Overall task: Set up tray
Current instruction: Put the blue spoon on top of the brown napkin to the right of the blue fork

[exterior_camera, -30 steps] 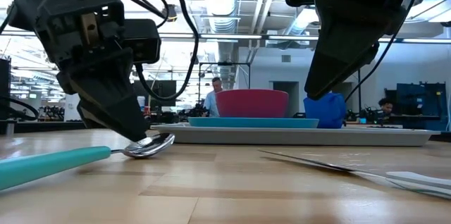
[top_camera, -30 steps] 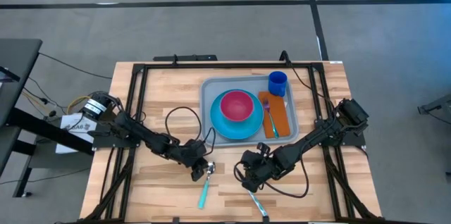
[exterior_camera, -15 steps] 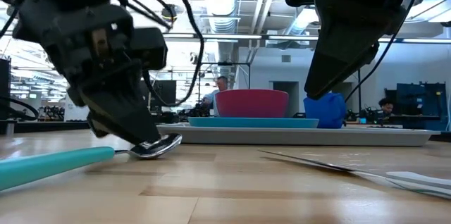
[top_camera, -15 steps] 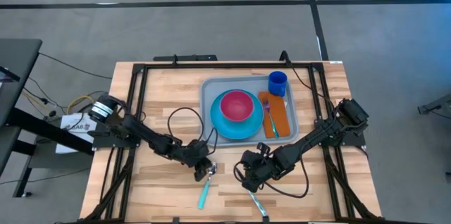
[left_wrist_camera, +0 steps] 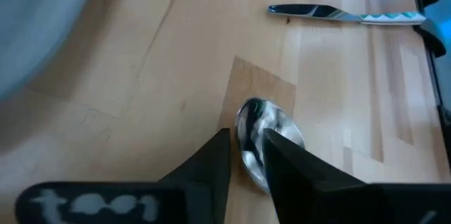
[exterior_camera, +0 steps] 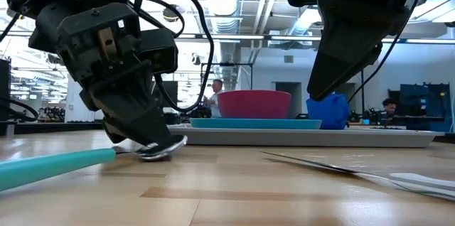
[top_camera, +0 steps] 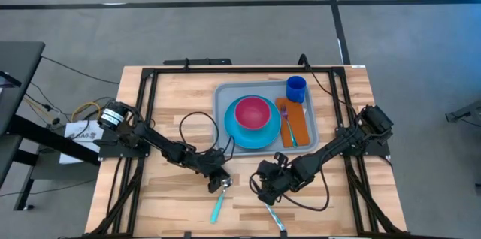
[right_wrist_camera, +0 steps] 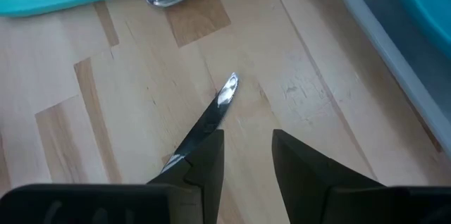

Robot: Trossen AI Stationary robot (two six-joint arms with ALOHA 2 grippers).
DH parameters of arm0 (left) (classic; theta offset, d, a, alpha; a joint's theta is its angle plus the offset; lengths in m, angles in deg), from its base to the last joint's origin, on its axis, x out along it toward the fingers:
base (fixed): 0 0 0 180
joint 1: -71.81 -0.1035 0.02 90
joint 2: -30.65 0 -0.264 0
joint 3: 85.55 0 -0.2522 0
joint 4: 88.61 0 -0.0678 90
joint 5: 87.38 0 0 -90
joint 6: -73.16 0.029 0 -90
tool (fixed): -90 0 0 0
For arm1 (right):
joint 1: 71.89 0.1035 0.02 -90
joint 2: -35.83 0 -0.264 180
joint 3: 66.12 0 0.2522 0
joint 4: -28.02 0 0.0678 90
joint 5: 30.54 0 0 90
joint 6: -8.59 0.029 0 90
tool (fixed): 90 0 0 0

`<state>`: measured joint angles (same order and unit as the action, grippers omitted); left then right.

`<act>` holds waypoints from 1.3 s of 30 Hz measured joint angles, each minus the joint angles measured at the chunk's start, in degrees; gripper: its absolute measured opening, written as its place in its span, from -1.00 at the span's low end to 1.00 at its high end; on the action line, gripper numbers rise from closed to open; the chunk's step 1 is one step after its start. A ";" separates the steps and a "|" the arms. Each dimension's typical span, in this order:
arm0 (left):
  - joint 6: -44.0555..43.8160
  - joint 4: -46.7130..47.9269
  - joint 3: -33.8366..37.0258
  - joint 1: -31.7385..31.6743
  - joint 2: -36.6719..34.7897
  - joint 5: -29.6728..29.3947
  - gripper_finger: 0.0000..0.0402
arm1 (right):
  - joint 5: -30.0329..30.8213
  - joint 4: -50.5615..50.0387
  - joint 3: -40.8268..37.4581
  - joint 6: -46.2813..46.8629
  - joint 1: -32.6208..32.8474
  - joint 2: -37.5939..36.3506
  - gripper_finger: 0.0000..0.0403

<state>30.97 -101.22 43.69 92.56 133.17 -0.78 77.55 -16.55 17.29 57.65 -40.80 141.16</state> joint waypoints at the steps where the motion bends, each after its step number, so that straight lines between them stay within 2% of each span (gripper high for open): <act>1: 0.68 -0.08 0.00 0.06 0.00 -0.02 -0.69 | 0.00 0.00 0.00 0.00 0.00 0.00 -0.44; 5: 2.41 -0.67 0.00 0.19 0.00 0.29 -0.94 | 0.00 0.00 0.00 0.00 0.00 0.00 -0.44; 12: 2.40 -1.21 0.00 0.17 -0.87 -0.15 -0.99 | 0.59 0.75 0.00 0.02 -0.01 0.00 -0.44; 19: 4.26 -1.31 0.00 0.39 -6.19 -9.12 -1.00 | 12.24 9.04 0.00 -2.40 0.47 0.00 -0.44; 25: 8.97 -1.61 0.00 2.25 -11.00 -20.10 -1.00 | 24.21 12.32 0.00 -3.58 1.18 0.00 -0.44; 28: 10.53 -1.85 0.00 3.28 -12.58 -23.90 -1.00 | 27.28 15.95 0.00 -7.10 1.18 0.00 -0.44; 34: 13.30 -4.47 0.00 5.25 -13.31 -26.00 -1.00 | 24.88 25.92 0.00 -18.58 -0.99 0.00 -0.44; 39: 15.89 -5.34 0.00 7.31 -13.31 -29.92 -1.00 | 17.63 29.78 0.00 -22.54 -3.36 0.00 -0.44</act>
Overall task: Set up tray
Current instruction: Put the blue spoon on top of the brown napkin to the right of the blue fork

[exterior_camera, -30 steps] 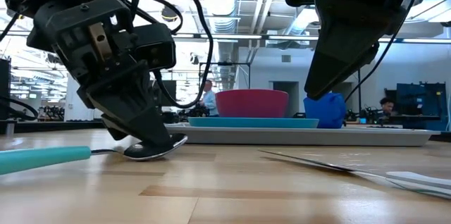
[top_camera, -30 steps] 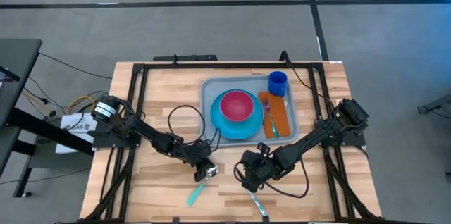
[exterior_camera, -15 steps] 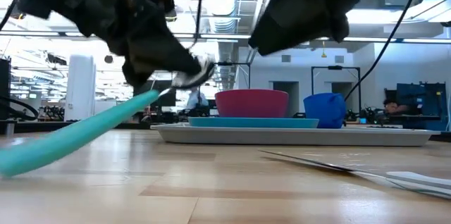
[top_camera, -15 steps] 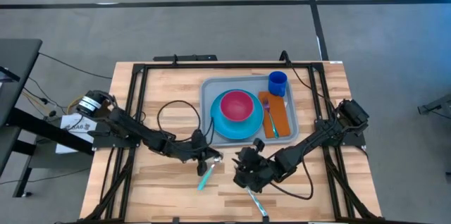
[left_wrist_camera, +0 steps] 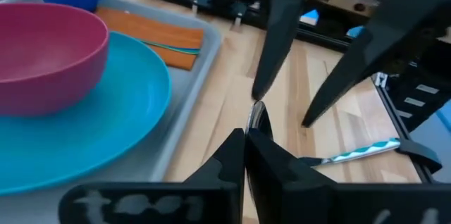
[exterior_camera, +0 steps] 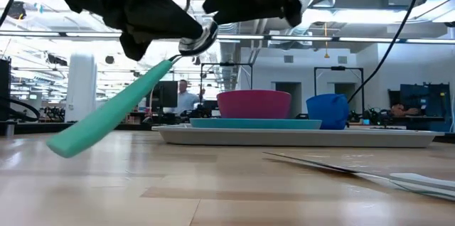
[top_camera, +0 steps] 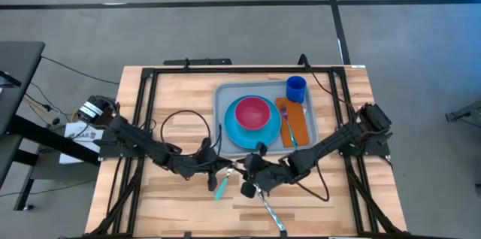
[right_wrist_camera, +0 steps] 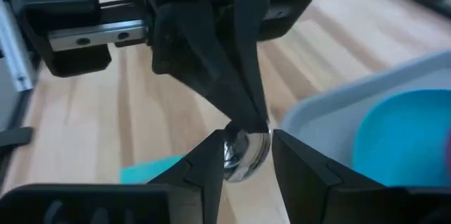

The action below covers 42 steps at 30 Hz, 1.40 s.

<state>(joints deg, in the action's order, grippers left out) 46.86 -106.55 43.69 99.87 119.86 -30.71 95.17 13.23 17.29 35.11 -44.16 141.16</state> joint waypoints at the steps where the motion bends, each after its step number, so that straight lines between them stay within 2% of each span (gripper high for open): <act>1: 0.16 0.02 0.00 0.40 0.00 -0.57 -1.00 | -1.33 0.21 0.00 -0.02 -0.44 0.00 -0.44; 8: 1.89 -1.03 0.00 2.55 0.00 -4.67 -1.00 | -4.71 0.40 0.00 0.00 -2.31 0.00 -0.44; 16: 7.46 -7.47 0.00 3.58 -0.04 -4.70 -1.00 | -13.02 6.28 -0.02 -3.96 -3.14 0.00 -0.44; 22: 10.96 -10.54 0.00 4.21 -0.04 -5.37 -1.00 | -13.44 6.49 -0.02 -4.06 -3.13 0.00 -0.51; 33: 14.17 -12.61 0.00 4.88 -0.04 -6.50 -1.00 | -13.10 5.84 -0.02 -4.30 -3.09 0.02 -0.94; 42: 14.75 -12.19 0.00 4.92 -0.02 -4.77 -0.98 | -12.40 4.56 0.00 -4.48 -3.00 0.02 -0.96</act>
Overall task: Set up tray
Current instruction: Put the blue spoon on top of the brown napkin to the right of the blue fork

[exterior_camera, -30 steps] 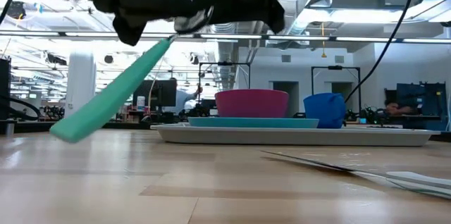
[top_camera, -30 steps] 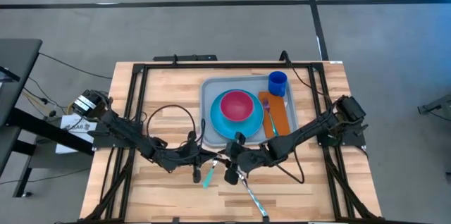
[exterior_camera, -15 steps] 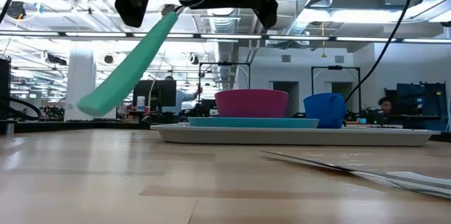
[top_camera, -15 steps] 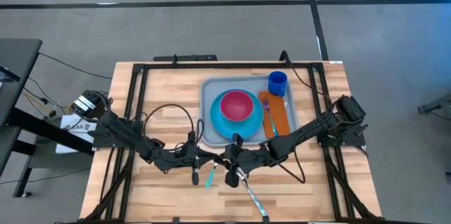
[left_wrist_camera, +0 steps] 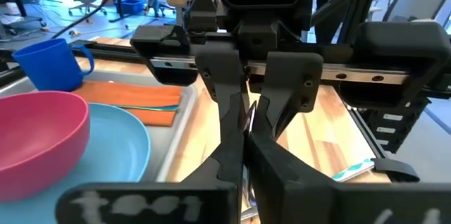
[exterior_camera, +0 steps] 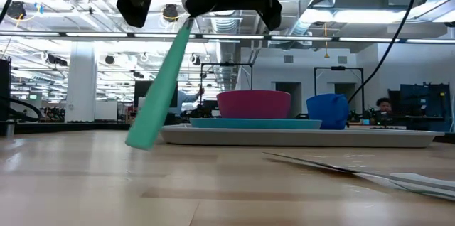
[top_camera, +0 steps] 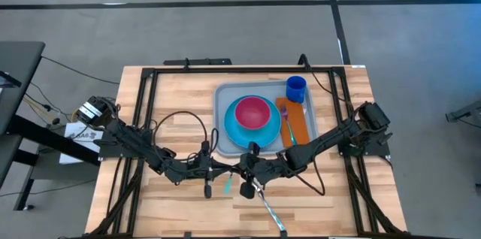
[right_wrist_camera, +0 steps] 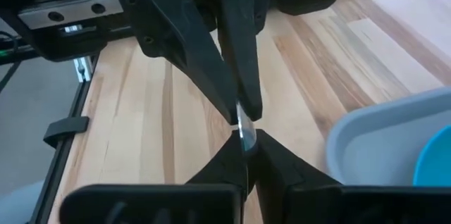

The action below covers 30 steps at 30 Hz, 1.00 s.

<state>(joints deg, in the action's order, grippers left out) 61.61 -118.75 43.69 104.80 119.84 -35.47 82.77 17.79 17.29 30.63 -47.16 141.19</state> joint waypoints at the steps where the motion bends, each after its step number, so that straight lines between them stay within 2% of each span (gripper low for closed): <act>1: 0.31 0.00 0.00 0.00 0.00 0.05 -0.97 | 0.02 -0.11 0.00 0.01 0.00 -0.02 -0.97; 9: 3.71 0.42 -0.04 0.07 0.00 0.12 -0.74 | 0.42 -3.44 -0.02 2.87 1.48 -1.40 -0.97; 14: 3.82 0.38 -0.04 0.02 -0.73 -0.08 -0.61 | 1.03 -12.72 -0.02 6.99 2.56 -4.79 -0.98; 18: 4.70 0.36 -0.04 0.02 -1.63 -0.47 -0.59 | 2.60 -23.38 0.00 10.41 3.61 -10.60 -0.97; 24: 4.70 0.69 -0.05 0.02 -1.68 -1.31 -0.59 | 5.31 -47.13 0.00 19.08 4.55 -23.28 -0.97; 30: 4.54 0.70 -0.04 0.02 -1.66 -1.31 -0.59 | 5.24 -70.39 -0.74 28.36 1.48 -32.15 -0.97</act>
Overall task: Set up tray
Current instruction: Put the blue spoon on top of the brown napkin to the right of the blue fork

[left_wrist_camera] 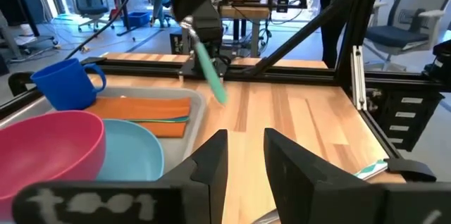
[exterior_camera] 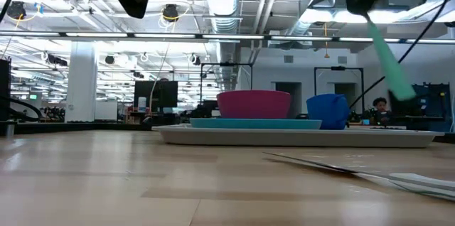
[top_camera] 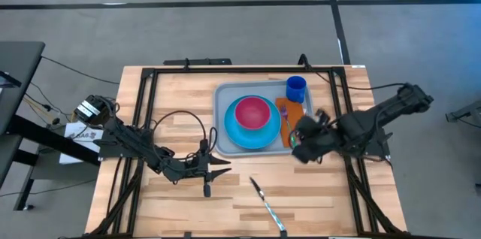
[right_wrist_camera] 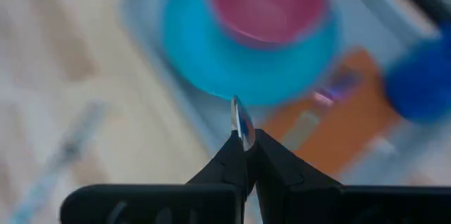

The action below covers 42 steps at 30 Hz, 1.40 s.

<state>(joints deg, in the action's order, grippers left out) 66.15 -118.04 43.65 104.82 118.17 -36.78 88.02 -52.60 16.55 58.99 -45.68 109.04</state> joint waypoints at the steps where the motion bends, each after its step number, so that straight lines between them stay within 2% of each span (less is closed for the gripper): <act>1: -0.04 0.04 0.00 0.00 0.00 -0.02 -0.59 | 0.00 -2.65 -0.56 0.55 -0.91 -1.01 -0.97; 6: -0.11 0.00 0.00 0.00 0.00 -0.02 -0.59 | -1.26 0.18 -6.79 -4.10 -7.41 -6.69 -0.97; 11: -0.24 0.13 0.00 0.00 0.02 -0.02 -0.59 | -8.62 10.77 -15.35 -14.30 -17.04 -11.06 -0.97; 15: -0.19 0.15 0.00 0.00 0.05 -0.02 -0.59 | -13.00 15.26 -21.15 -19.91 -25.03 -12.24 -0.97; 26: 0.20 0.17 0.00 -1.01 0.05 -0.05 -0.59 | -27.61 20.90 -22.54 -38.71 -40.54 -12.46 -0.97; 35: 0.18 0.43 0.00 -1.46 0.05 0.28 -0.59 | -38.87 19.72 -22.54 -44.30 -49.93 -7.21 -0.97; 42: -0.76 1.59 0.00 -1.46 0.07 0.60 -0.59 | -40.94 24.33 -22.54 -47.86 -54.03 1.57 -0.94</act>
<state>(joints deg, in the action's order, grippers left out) 65.39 -116.46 43.65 103.36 118.24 -36.18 47.08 -28.28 -5.99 11.13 -99.72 110.60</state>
